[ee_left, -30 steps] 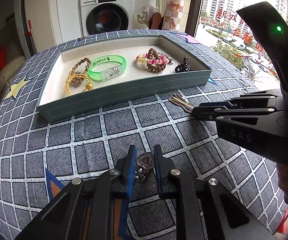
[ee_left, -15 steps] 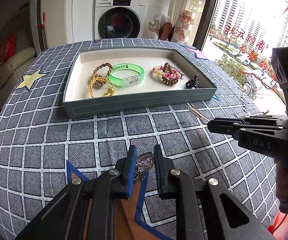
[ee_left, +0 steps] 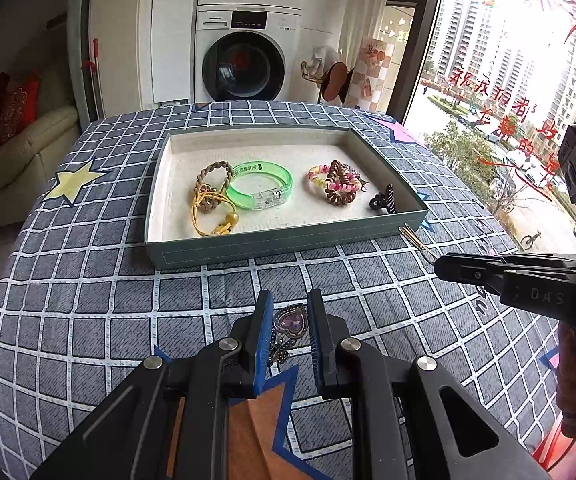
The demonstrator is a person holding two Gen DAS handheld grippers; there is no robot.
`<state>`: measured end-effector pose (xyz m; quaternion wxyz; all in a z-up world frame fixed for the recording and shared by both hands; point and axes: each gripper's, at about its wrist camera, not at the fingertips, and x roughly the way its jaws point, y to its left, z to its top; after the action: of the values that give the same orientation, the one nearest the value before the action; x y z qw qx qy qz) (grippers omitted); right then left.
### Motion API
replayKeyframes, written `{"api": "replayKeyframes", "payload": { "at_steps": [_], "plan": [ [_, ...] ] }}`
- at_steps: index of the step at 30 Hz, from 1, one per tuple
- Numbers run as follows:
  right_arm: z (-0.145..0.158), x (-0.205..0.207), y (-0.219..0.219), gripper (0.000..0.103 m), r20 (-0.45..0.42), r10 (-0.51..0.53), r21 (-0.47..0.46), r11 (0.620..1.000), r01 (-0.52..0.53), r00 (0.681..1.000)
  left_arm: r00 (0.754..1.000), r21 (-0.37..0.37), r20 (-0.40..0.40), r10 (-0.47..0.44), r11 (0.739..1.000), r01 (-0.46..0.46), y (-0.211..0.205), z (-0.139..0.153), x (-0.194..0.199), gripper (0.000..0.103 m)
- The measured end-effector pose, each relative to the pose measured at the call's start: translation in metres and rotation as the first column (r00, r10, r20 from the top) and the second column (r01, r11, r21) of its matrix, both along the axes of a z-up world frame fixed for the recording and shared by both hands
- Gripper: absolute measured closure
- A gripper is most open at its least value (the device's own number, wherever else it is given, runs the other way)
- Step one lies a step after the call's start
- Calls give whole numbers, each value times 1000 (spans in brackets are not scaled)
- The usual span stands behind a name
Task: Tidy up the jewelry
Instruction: 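Carry the heart charm and cream hair clip into the tray with both tools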
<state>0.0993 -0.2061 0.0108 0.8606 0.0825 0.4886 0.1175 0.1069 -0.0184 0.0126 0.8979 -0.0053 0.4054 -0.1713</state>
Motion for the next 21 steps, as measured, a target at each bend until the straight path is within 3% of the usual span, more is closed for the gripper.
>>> {"api": "replayKeyframes", "payload": {
  "at_steps": [11,21],
  "plan": [
    [24,15,-6,94,38,-15,34,999,13,999,999,-1,45,27,1000,-27,11,27,20,73],
    [35,66,-16,94,42,-60,49,997,58,997,995,17,67,71,997,-73,13,37,74,73]
  ]
}}
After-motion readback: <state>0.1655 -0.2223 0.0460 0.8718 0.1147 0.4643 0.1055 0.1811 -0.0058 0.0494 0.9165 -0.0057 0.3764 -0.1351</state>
